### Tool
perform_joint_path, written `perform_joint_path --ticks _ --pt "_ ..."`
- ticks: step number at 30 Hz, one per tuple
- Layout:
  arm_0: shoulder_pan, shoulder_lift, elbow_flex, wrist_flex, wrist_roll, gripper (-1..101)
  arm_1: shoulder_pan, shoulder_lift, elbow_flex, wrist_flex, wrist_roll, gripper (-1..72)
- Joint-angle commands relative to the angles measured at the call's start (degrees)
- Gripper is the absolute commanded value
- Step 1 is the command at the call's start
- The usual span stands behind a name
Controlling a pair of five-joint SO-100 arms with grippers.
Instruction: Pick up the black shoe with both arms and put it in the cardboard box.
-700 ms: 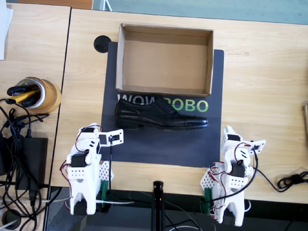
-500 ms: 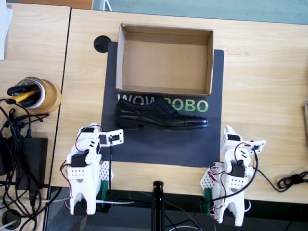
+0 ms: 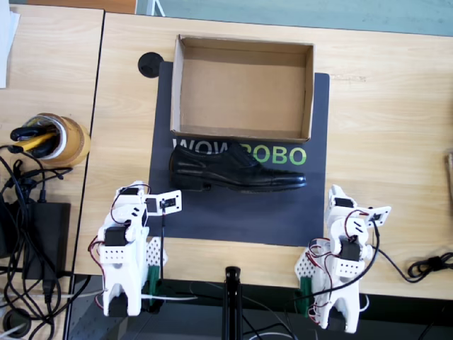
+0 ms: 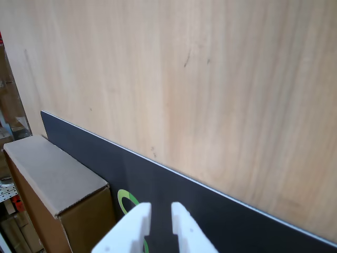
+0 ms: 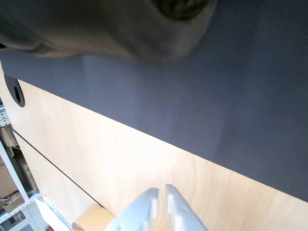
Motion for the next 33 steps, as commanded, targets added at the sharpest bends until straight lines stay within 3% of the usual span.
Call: perform_joint_path --ticks 1,24,26,33 --pt "-0.88 0.44 0.00 0.18 0.79 0 -0.18 2.64 0.79 0.09 -0.70 6.7" --pt "-0.88 0.44 0.00 0.18 0.79 0 -0.18 2.64 0.79 0.09 -0.70 6.7" --pt "-0.88 0.44 0.00 0.18 0.79 0 -0.18 2.64 0.79 0.09 -0.70 2.2" --pt "-0.88 0.44 0.00 0.18 0.79 0 -0.18 2.64 0.79 0.09 -0.70 1.4"
